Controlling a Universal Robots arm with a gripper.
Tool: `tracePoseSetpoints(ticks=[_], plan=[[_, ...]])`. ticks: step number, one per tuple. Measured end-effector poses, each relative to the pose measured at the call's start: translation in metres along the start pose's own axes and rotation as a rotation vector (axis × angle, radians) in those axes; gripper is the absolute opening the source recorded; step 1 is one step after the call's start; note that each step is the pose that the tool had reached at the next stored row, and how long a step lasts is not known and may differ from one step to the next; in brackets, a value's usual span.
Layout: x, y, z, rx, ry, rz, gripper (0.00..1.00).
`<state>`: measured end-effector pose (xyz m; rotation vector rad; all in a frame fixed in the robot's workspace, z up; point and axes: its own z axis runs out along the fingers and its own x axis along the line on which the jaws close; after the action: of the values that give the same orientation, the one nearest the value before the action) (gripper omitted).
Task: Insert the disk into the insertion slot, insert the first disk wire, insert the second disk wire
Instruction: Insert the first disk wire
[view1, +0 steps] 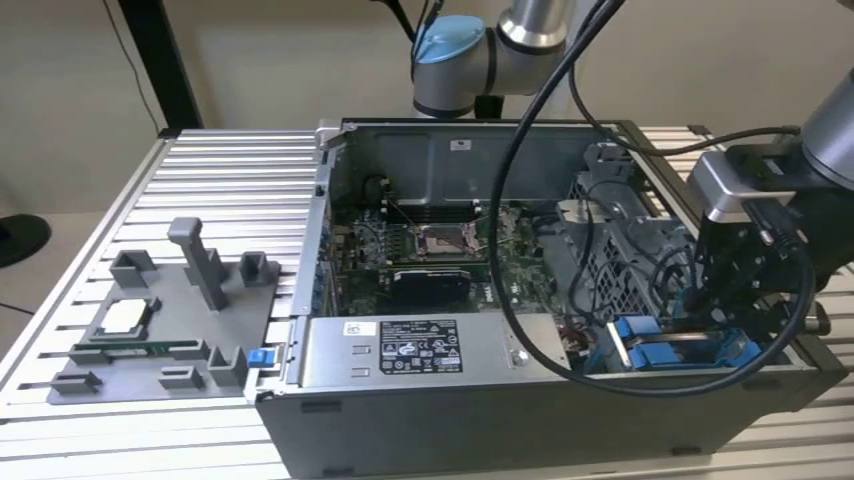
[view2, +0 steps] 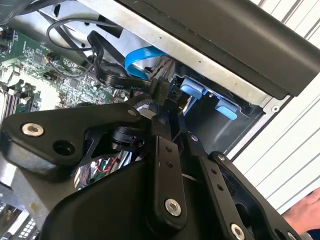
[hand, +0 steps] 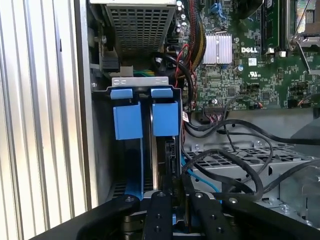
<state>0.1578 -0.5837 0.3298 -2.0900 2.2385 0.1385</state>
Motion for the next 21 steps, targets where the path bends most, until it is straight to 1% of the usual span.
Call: tracePoseSetpoints(ticks=[2, 4, 9, 16, 18, 21], plan=[[0.0001, 0.0001, 0.0001, 0.0001, 0.0000, 0.000, 0.00], [-0.0002, 0.0001, -0.0025, 0.0002, 0.0003, 0.000, 0.00], [-0.0021, 0.0002, -0.0185, 0.0002, 0.0008, 0.000, 0.00], [-0.0037, 0.0005, -0.0320, 0.0002, 0.0009, 0.000, 0.00], [-0.0039, 0.0005, -0.0338, 0.0002, 0.0007, 0.000, 0.00], [-0.0039, 0.0005, -0.0339, 0.0002, 0.0005, 0.000, 0.00]])
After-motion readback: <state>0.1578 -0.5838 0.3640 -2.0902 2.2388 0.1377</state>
